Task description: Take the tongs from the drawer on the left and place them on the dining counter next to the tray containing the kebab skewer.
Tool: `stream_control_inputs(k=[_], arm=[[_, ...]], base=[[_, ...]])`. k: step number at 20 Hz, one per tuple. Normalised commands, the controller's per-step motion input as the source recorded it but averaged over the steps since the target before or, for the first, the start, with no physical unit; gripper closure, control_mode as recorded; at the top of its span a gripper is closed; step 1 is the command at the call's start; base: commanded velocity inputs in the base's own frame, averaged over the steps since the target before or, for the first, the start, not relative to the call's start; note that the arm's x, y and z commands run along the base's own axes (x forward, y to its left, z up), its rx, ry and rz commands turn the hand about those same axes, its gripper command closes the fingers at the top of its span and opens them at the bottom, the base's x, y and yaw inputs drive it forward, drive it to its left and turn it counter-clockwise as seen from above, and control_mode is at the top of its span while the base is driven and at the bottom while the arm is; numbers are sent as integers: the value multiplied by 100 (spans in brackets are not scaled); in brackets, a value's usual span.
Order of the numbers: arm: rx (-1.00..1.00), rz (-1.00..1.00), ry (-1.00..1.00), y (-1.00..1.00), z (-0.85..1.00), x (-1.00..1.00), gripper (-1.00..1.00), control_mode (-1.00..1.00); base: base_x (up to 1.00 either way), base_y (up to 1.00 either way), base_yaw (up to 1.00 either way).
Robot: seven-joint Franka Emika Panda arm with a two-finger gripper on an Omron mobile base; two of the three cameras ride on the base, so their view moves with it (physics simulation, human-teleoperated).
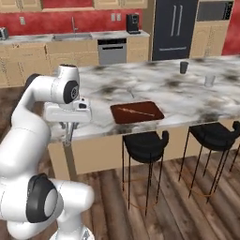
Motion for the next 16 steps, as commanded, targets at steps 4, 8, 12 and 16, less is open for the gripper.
stream_control_inputs(k=[4, 8, 12, 16], arm=[[0, 0, 0, 0, 0, 0, 100, 100], [0, 0, 0, 0, 0, 0, 100, 100], [0, 0, 0, 0, 0, 0, 100, 100], [0, 0, 0, 0, 0, 0, 100, 100]], base=[[36, -95, 16], [56, -13, 5], [96, 0, 7], [88, -5, 12]])
